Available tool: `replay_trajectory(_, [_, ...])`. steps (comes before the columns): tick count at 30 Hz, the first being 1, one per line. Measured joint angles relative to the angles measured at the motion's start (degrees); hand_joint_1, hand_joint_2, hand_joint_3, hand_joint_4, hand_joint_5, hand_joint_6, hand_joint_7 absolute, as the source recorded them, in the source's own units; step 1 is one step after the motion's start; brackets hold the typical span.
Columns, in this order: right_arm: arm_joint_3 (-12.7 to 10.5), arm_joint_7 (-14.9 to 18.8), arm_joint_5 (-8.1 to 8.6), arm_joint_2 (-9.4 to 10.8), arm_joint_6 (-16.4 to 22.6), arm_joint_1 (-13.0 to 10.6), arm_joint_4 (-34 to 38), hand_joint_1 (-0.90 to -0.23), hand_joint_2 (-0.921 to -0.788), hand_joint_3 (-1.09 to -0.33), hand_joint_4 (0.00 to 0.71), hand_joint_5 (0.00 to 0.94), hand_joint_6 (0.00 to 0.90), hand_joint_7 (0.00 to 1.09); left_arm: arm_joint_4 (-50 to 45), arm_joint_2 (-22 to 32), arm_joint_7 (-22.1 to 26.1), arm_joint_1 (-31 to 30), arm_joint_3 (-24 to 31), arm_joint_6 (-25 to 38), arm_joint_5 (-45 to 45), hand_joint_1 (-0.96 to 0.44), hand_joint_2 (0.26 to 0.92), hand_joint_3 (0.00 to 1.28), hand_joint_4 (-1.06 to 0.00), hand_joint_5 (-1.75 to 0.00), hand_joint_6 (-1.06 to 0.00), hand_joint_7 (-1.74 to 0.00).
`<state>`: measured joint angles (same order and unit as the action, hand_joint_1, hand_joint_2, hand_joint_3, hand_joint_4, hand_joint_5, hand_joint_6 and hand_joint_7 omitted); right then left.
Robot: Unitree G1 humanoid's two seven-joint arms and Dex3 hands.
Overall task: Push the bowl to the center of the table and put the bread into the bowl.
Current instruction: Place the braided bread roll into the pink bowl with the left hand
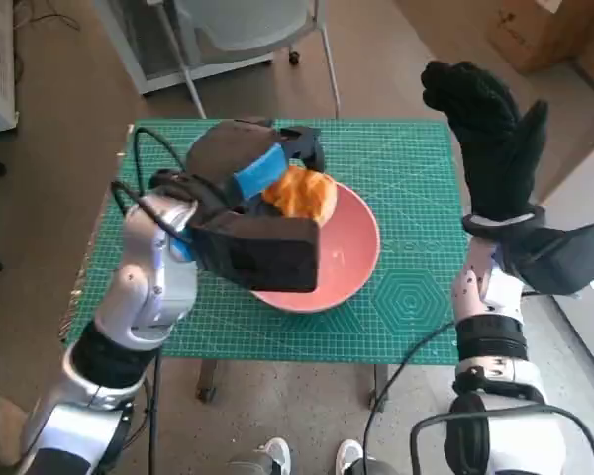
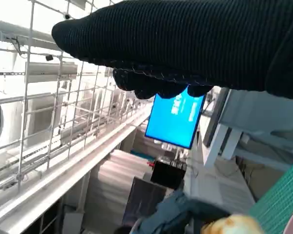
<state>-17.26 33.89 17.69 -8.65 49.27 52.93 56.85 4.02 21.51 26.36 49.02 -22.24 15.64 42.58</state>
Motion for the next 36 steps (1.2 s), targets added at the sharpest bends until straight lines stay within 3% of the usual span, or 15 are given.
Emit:
replay_trajectory(16, [0.8, -2.5, -0.10, -0.4, 0.5, -2.8, -3.9, -0.641, -0.921, -0.595, 0.286, 0.000, 0.389, 0.01, 8.6, -1.6, -0.6, 1.4, -2.4, -3.8, 0.0, 0.00, 0.920, 0.08, -0.71, -1.23, -0.60, -1.12])
replay_trajectory(20, [1.2, -3.1, -0.09, -0.4, 0.3, -3.1, -4.8, -0.638, -0.921, -0.599, 0.284, 0.001, 0.397, 0.01, 9.4, -1.6, -0.4, 1.4, -2.4, -4.6, -0.5, 0.00, 0.920, 0.12, -0.68, -1.27, -0.54, -1.16])
replay_trajectory(22, [1.5, -3.4, -0.10, -0.4, 0.0, -3.2, -5.1, -0.637, -0.921, -0.600, 0.285, 0.001, 0.401, 0.01, 9.8, -1.6, -0.3, 1.4, -2.3, -4.9, -1.1, 0.21, 0.921, 0.19, -0.56, -1.36, -0.42, -0.95])
replay_trajectory(23, [1.5, -3.5, -0.11, -0.4, -0.1, -3.3, -5.2, -0.637, -0.921, -0.601, 0.285, 0.001, 0.402, 0.01, 10.0, -1.7, -0.3, 1.4, -2.3, -4.9, -1.3, 0.16, 0.889, 0.18, -0.46, -1.20, -0.37, -0.87])
replay_trajectory(24, [1.6, -3.6, -0.13, -0.4, -0.1, -3.4, -5.3, -0.637, -0.921, -0.601, 0.285, 0.001, 0.403, 0.01, 10.1, -1.7, 0.1, 1.4, -2.1, -4.8, -1.9, 0.09, 0.847, 0.17, -0.36, -0.85, -0.33, -0.71])
replay_trajectory(27, [1.8, -4.1, -0.18, -0.4, -0.3, -3.6, -5.4, -0.636, -0.921, -0.602, 0.284, 0.001, 0.405, 0.02, 9.9, -1.8, 1.9, 1.4, -1.8, -3.3, -2.9, -0.07, 0.789, 0.12, -0.17, -0.29, -0.21, -0.40])
replay_trajectory(29, [1.9, -4.3, -0.20, -0.4, -0.4, -3.7, -5.5, -0.635, -0.921, -0.603, 0.284, 0.001, 0.406, 0.02, 9.2, -1.8, 3.3, 1.3, -1.7, -1.7, -3.2, -0.18, 0.777, 0.08, -0.08, -0.12, -0.15, -0.27])
replay_trajectory(36, [2.3, -4.9, -0.21, -0.4, -0.5, -3.9, -6.1, -0.631, -0.921, -0.602, 0.284, 0.001, 0.407, 0.02, 5.9, -1.6, 7.6, 1.3, -1.7, 2.4, -3.7, -0.36, 0.777, 0.06, -0.01, -0.01, -0.12, -0.17])
